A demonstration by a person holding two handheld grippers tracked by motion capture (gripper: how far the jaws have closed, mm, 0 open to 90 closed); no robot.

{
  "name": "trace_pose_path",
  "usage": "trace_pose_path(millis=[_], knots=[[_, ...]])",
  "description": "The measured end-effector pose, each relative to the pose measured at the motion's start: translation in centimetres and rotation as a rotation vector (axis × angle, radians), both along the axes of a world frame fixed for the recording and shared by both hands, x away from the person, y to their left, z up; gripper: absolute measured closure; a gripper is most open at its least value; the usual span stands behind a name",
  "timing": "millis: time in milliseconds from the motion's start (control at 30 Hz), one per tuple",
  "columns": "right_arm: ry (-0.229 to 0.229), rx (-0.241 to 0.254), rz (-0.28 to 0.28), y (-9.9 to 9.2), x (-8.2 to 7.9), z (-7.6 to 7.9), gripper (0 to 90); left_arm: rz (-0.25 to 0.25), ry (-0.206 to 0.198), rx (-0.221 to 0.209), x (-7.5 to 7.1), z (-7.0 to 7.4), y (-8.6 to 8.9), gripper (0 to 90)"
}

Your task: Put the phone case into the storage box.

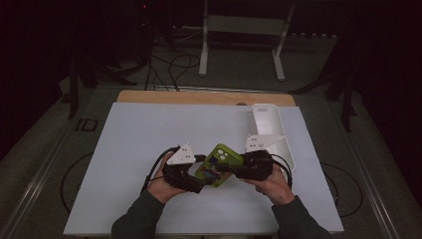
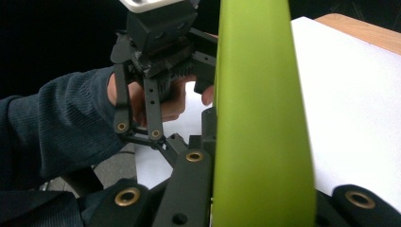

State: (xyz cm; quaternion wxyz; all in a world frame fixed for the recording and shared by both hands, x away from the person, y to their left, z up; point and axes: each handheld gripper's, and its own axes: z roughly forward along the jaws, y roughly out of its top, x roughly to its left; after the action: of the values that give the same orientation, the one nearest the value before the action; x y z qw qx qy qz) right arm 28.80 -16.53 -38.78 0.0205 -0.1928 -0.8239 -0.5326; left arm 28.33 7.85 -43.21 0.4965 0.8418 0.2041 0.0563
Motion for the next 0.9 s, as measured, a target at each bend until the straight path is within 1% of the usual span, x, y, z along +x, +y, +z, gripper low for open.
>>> trace_pose_path(millis=[67, 133, 233, 267, 333, 367, 400, 433, 600, 667, 833, 900], knots=[[-0.003, 0.004, 0.005, 0.0, 0.0, 0.1, 88.6, -0.031, 0.017, -0.004, 0.0, -0.2, 0.0, 29.9], [-0.003, 0.012, 0.013, 0.0, 0.1, 0.1, 88.6, -0.049, 0.025, -0.006, 0.0, -0.3, 0.0, 35.1], [-0.003, 0.016, 0.025, 0.0, 0.0, 0.1, 88.6, -0.086, 0.048, -0.024, 0.0, -0.4, 0.1, 41.3], [-0.003, 0.016, 0.030, 0.0, 0.0, 0.1, 88.6, -0.099, 0.057, -0.025, -0.1, -0.4, 0.0, 43.6], [-0.010, 0.009, 0.038, 0.0, 0.0, 0.1, 88.6, -0.121, 0.060, -0.027, -0.1, -0.5, 0.0, 49.4], [-0.011, 0.001, 0.040, 0.1, -0.1, 0.1, 88.6, -0.130, 0.061, -0.029, -0.1, -0.5, 0.0, 54.4], [-0.014, -0.006, 0.042, 0.1, 0.0, 0.0, 88.6, -0.130, 0.061, -0.029, -0.1, -0.5, 0.0, 56.1], [-0.019, -0.013, 0.051, 0.1, 0.0, 0.0, 88.6, -0.140, 0.067, -0.033, -0.1, -0.6, 0.1, 59.4], [-0.026, -0.021, 0.056, -0.1, 0.0, 0.0, 88.3, -0.165, 0.085, -0.046, -0.1, -0.7, 0.3, 66.9], [-0.027, -0.015, 0.064, -0.1, 0.1, 0.1, 88.1, -0.180, 0.093, -0.050, -0.1, -0.7, 0.4, 69.5], [-0.031, 0.000, 0.080, -0.1, 0.1, 0.1, 87.5, -0.205, 0.097, -0.051, -0.3, -1.0, 0.4, 76.4], [-0.035, 0.009, 0.088, -0.1, 0.0, 0.2, 84.5, -0.214, 0.093, -0.055, -0.4, -1.1, 0.4, 80.6]])
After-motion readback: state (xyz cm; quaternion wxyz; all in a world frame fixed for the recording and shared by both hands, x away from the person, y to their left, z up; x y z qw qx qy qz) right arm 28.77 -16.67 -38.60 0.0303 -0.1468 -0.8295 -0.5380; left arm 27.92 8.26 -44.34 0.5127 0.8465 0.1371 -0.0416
